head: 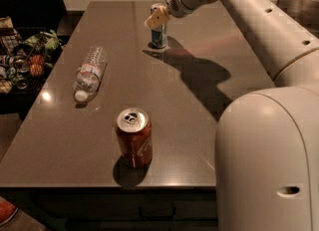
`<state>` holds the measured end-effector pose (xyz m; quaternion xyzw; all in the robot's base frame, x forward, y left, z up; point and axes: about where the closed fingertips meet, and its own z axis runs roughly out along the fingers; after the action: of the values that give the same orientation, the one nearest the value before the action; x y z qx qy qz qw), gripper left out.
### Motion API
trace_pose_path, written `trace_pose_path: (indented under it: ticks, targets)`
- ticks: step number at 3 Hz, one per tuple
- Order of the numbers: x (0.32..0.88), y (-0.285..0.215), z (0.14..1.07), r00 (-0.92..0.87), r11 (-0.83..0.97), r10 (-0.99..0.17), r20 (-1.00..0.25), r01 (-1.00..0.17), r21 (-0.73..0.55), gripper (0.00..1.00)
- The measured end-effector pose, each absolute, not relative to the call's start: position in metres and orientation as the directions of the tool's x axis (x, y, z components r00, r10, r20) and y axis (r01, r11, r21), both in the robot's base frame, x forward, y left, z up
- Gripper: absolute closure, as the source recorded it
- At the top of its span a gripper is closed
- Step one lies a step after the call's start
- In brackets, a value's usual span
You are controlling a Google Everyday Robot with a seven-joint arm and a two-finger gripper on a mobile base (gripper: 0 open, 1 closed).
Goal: Move redbull can near coke can
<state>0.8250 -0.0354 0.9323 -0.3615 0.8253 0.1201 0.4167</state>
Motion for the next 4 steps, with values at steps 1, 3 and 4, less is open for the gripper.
trace_pose_path:
  ticks: [1,3,4]
  targets:
    - [0.827,-0.029,0.935,-0.376,0.693,-0.497,-0.782,-0.715,-0.097,0.49]
    - [0.757,-0.032,0.967,-0.272,0.566,-0.518,-0.811,-0.820,-0.086,1.00]
    - [0.705,-0.041,0.968,-0.230,0.493,-0.542,-0.808,-0.866,-0.085,1.00]
